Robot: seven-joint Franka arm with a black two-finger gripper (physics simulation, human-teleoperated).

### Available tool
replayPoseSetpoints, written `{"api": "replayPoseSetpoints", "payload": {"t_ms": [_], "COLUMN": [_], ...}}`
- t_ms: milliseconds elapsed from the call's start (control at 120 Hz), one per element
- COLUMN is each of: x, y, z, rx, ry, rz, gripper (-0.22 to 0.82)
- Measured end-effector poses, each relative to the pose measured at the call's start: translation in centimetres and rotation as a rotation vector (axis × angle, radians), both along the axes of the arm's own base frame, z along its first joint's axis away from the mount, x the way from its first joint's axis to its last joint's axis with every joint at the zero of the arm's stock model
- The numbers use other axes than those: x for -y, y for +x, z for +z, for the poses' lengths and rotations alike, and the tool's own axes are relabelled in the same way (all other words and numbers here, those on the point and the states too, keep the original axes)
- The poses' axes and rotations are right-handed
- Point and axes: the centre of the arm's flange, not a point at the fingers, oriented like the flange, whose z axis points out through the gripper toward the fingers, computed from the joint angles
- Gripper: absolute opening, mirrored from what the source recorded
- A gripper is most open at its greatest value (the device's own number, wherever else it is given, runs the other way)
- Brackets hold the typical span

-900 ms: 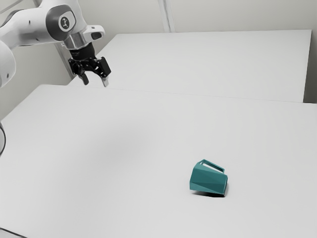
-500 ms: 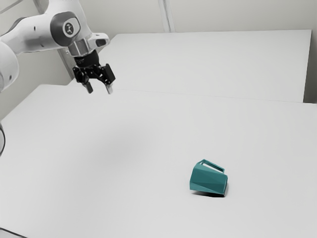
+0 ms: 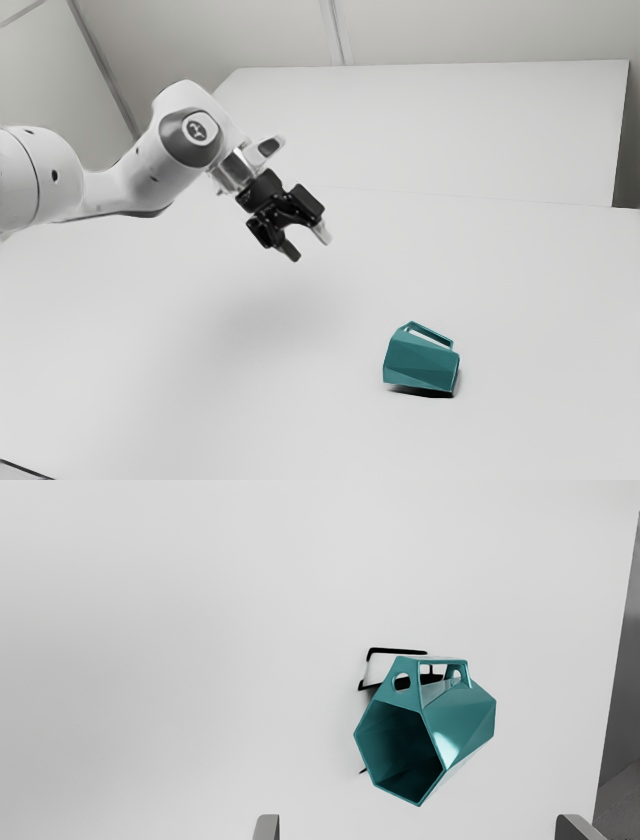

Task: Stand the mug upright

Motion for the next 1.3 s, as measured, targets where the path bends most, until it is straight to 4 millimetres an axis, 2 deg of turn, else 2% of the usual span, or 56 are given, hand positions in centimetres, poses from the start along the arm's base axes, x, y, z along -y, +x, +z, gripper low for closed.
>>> {"api": "replayPoseSetpoints", "payload": {"t_ms": [83,208,275,358,442,567,775,883,1083,1133,1242,1300], "x": [1.0,2.5,3.7,4.5,5.3,8.1,10.1,11.5,12.6,12.6,12.7,12.7], "y": [-0.3,-0.1,-0.6,-2.4,-3.9,-5.4,-6.0,-6.4,-6.6,-6.5,-6.3,-6.1], "z": [-3.3,-6.6,-7.0,-7.3,-8.5,-9.9,-12.8,-13.2,-14.2,-14.2,-13.9,-13.6], "rx": [-0.011,-0.004,0.015,0.020,0.005,-0.002,-0.009,0.000,0.007,0.015,0.034,0.049], "ry": [-0.049,-0.102,-0.127,-0.140,-0.166,-0.233,-0.293,-0.326,-0.366,-0.372,-0.378,-0.381], "rz": [0.020,0.025,0.010,-0.007,-0.006,0.004,0.027,0.023,0.030,0.030,0.021,0.015], "gripper": [0.60,0.60,0.60,0.60,0.60,0.60,0.60,0.60,0.60,0.54,0.24,0.12]}}
